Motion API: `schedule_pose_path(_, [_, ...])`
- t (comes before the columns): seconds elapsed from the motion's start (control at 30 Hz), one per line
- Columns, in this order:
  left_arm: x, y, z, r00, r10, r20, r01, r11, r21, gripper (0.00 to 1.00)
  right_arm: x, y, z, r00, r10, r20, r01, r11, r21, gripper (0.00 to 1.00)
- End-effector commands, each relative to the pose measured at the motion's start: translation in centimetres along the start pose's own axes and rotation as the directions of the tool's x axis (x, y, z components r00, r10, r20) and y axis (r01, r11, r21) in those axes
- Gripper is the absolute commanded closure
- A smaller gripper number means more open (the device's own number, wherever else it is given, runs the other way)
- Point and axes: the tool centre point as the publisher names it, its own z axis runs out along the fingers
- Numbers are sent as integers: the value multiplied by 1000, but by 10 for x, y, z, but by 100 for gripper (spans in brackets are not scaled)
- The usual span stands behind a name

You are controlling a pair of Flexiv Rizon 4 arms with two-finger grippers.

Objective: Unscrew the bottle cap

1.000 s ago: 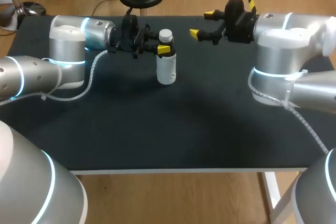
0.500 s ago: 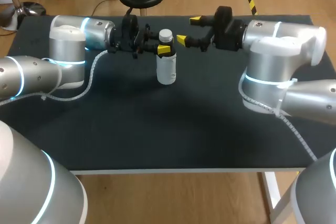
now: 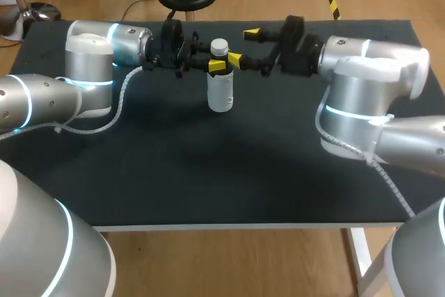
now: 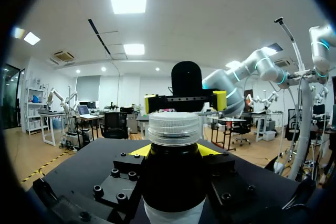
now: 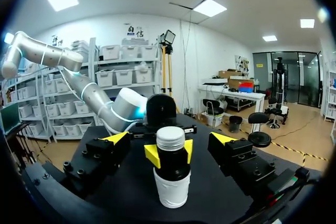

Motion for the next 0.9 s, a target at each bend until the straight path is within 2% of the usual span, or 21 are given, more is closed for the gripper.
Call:
schedule_pose_path(0.03, [0, 1, 0, 1000, 4, 0, -4, 1000, 3, 100, 11, -2, 13, 1000, -6, 22, 6, 1000, 1, 0])
schedule_pose_path(0.53, [0, 1, 0, 1000, 4, 0, -4, 1000, 3, 100, 25, 1, 45, 999, -45, 0, 45, 999, 0, 0])
schedule_pose_path(0.9, [0, 1, 0, 1000, 4, 0, -4, 1000, 3, 100, 15, 2, 53, 999, -33, 14, 33, 999, -14, 0])
